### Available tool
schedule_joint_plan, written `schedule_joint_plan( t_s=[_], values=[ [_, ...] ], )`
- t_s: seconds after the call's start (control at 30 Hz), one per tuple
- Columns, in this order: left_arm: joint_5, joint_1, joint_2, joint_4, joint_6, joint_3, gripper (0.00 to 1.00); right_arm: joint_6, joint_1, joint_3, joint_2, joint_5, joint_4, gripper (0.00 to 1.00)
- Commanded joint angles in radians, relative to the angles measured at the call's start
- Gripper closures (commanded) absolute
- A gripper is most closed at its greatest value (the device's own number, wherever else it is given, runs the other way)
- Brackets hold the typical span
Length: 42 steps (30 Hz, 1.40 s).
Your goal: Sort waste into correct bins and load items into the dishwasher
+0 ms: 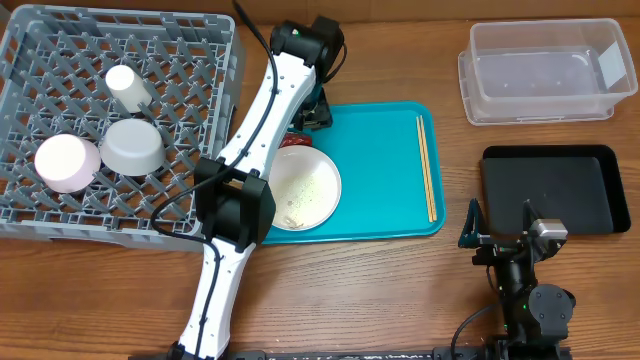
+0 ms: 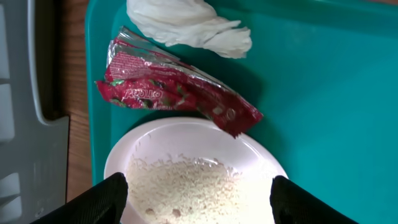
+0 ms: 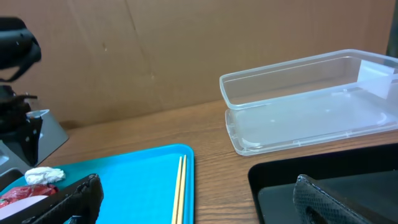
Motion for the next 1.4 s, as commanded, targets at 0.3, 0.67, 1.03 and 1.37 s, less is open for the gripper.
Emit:
schedule_joint_plan(
  t_s=[0.3,0.67,1.03,1.37],
  values=[
    [0.05,0.151,-0.074,-0.07,0.079,0.1,0.0,-0.007,0.005,-0.01,-0.011,0.006,0.006,0.0],
    [0.111,0.439,-0.208,-0.069,0.192,0.1,0.0,-0.007,0.005,-0.01,-0.011,0.007,0.006,0.0],
    [0.126,0.568,-0.206,-0.069,0.269,0.1,0.0,-0.007,0.005,-0.01,-0.011,0.006,0.006,0.0],
    [0.126,0.568,-0.206,-0.069,0.269,0.1,0.0,0.178,0.006,-0.01,-0.011,-0.158,0.115,0.0]
  ],
)
